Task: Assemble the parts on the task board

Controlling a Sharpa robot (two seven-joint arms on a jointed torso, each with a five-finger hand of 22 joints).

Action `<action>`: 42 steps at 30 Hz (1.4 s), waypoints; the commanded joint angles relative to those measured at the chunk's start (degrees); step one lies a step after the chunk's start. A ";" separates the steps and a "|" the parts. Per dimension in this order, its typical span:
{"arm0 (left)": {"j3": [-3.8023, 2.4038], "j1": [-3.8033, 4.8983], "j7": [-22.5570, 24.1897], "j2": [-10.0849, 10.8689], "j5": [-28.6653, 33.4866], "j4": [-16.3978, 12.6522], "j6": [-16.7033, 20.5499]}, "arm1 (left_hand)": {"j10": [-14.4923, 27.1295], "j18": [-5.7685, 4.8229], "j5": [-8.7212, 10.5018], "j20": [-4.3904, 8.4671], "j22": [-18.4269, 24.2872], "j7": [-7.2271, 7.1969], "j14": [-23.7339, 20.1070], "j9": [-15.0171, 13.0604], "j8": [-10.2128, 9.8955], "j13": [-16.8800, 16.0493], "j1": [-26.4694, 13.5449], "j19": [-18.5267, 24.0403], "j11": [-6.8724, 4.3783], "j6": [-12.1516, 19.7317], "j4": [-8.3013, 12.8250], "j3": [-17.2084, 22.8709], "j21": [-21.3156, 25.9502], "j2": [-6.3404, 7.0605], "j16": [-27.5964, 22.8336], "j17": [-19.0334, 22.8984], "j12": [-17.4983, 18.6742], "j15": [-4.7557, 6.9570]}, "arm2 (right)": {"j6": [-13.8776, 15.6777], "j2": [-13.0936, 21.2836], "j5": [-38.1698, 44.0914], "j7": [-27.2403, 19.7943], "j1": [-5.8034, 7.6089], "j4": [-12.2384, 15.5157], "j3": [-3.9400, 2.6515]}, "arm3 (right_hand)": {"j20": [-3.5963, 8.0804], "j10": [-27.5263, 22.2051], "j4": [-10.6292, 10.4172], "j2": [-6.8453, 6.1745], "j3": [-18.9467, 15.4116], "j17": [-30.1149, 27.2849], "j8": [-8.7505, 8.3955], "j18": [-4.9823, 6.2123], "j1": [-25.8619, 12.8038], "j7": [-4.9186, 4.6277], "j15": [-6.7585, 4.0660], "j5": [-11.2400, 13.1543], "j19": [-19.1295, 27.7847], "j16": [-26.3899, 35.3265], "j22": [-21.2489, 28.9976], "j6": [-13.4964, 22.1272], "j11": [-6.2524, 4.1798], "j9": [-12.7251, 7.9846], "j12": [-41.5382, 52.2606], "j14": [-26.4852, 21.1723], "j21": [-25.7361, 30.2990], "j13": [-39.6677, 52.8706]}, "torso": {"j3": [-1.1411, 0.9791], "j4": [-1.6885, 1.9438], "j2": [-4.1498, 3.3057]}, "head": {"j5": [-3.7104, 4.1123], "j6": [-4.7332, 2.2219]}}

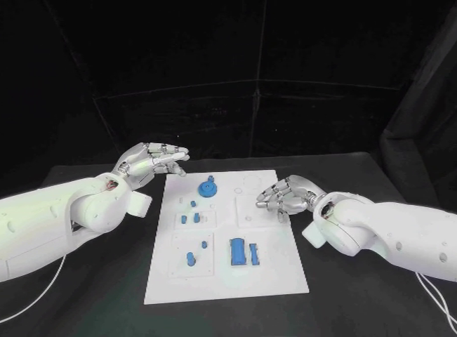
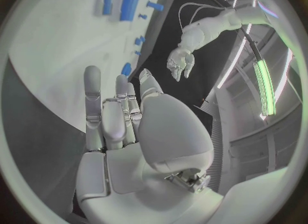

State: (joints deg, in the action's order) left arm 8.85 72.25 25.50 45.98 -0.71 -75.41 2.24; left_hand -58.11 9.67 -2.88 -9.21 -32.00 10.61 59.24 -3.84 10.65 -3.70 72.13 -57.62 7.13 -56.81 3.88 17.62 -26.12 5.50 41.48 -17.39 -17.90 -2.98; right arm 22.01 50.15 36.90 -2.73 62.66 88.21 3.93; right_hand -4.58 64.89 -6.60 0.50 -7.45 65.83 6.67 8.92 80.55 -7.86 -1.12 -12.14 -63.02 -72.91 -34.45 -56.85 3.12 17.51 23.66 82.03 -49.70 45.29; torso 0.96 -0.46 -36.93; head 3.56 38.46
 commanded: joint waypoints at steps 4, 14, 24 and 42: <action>0.03 -0.16 3.98 -2.69 5.80 4.24 3.08 | -0.75 0.19 -0.13 -2.59 7.25 -0.12 -3.92 0.13 -2.51 0.14 0.77 7.72 0.93 1.24 -0.89 -2.14 10.03 -1.12 -14.50 6.08 3.87 -2.99 | -5.89 -6.52 -22.10 -17.52 1.23 -13.28 -1.53 | -6.81 -4.28 1.97 1.18 2.95 -19.17 -3.08 1.87 5.05 -2.52 5.70 1.62 10.63 32.64 21.42 3.05 4.35 -5.49 -19.74 -27.10 30.83 -25.89 | 0.44 -0.78 1.62 | -0.33 -3.34; 0.07 -1.86 3.00 -8.54 7.02 11.70 3.53 | 19.06 -2.88 2.88 -2.14 20.40 -3.47 -22.70 3.84 -10.65 3.70 -20.29 28.87 0.33 18.62 -3.88 -10.01 21.53 -5.50 -31.93 17.39 12.40 -3.48 | -5.93 -13.80 -20.65 -17.30 1.45 -25.93 -2.63 | -3.16 -22.43 6.60 -0.50 7.45 -29.56 -6.67 -2.05 -22.06 0.74 1.12 4.92 24.24 45.58 26.30 18.67 1.91 -10.33 -19.49 -40.64 37.62 -33.86 | 0.28 -0.36 2.16 | -0.51 -5.53; -1.40 -3.55 3.22 -7.35 5.98 7.37 9.86 | 31.04 -3.89 2.88 1.23 24.22 -5.81 -33.86 3.84 -10.65 3.70 -36.02 37.86 -1.79 30.31 -3.88 -12.50 26.12 -5.50 -35.34 17.39 17.90 -1.68 | 0.40 -11.91 -24.32 -19.50 0.56 -19.68 -2.92 | -1.06 -35.12 6.60 -0.50 7.45 -40.31 -6.67 -3.04 -39.64 2.83 1.12 7.21 35.79 54.72 29.33 30.23 -3.12 -12.79 -23.66 -53.16 42.06 -38.15 | -0.68 0.27 4.94 | -2.87 -4.41; -8.02 -11.14 4.17 -1.96 1.29 -12.11 38.32 | 45.05 -9.67 2.88 9.21 32.00 -10.61 -46.99 3.84 -10.65 3.70 -54.69 48.09 -7.13 44.01 -3.88 -17.62 26.12 -5.50 -41.48 17.39 17.90 2.98 | 21.83 -5.54 -36.74 -26.97 -2.46 1.48 -3.91 | 4.58 -50.33 6.60 -0.50 7.45 -53.35 -6.67 -8.92 -60.55 7.86 1.12 12.14 49.70 64.02 34.45 43.83 -3.12 -17.51 -23.66 -67.95 49.70 -45.29 | -0.96 0.46 5.74 | -3.56 -4.09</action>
State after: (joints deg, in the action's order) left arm 0.99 61.19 28.51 43.86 2.84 -86.76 32.22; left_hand -17.75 2.10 -0.21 -4.84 -4.30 0.67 16.60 -0.10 0.23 -0.09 23.65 -12.94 0.93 -17.36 0.00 0.97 -0.46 0.01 1.78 -0.10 -0.39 -0.59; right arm 38.37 44.51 3.54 -26.67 60.13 89.15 0.10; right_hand -1.22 19.60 0.02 0.03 -0.34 16.77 0.23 2.51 26.90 -0.77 0.01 -0.82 -17.88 -11.95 -0.86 -17.47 0.21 0.63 0.42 18.96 -4.25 3.19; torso 0.02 -0.01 -31.21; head -0.01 34.39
